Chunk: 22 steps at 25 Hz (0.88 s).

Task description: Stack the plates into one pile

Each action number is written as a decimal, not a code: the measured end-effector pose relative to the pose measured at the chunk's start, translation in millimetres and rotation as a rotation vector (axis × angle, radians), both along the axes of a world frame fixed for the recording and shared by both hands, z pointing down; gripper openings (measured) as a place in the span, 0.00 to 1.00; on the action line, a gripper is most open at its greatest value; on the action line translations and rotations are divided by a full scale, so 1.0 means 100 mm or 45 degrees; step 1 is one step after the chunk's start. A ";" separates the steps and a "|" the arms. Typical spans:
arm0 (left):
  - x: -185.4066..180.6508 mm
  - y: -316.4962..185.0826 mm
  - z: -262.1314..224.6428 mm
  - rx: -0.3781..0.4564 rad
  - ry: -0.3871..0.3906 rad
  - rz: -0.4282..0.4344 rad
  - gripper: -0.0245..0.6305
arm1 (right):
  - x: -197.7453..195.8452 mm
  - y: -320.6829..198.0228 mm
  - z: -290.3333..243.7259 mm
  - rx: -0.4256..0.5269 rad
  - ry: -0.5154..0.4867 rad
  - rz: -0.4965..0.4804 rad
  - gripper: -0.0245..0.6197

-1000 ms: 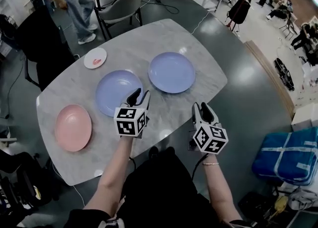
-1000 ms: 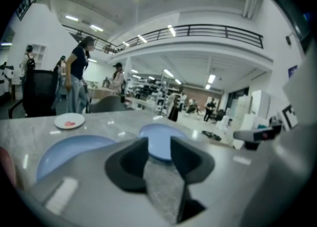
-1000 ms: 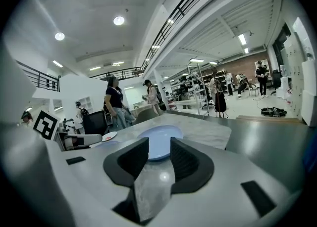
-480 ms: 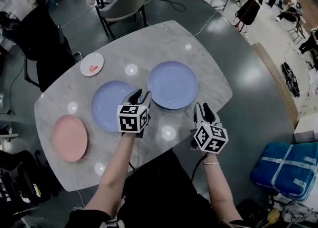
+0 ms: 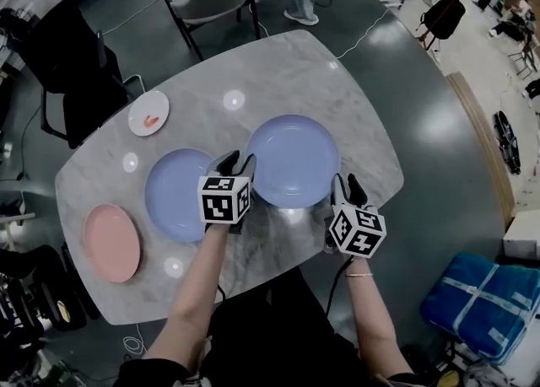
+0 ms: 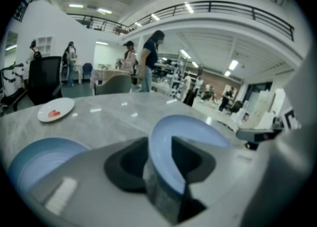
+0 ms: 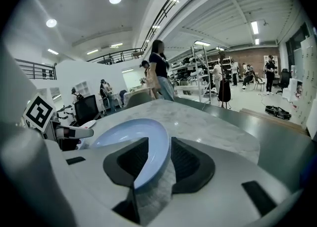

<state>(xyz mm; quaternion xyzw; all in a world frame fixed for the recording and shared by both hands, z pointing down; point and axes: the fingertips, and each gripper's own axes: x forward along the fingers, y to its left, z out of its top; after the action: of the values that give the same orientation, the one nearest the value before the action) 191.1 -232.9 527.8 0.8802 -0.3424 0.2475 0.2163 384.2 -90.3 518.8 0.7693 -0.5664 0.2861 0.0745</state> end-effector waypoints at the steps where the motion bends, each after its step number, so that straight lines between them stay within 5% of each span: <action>1: 0.02 -0.04 0.03 -0.006 -0.007 -0.005 0.27 | 0.03 -0.04 0.04 -0.014 -0.004 -0.003 0.22; 22: 0.33 -0.38 0.47 -0.114 -0.385 0.069 0.26 | 0.03 -0.26 0.60 -0.301 -0.094 -0.152 0.24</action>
<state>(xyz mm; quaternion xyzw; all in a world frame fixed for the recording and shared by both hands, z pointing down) 223.9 -271.1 574.6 0.8313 -0.3358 0.3979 0.1947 387.5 -116.5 579.0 0.7091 -0.5757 0.3741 0.1604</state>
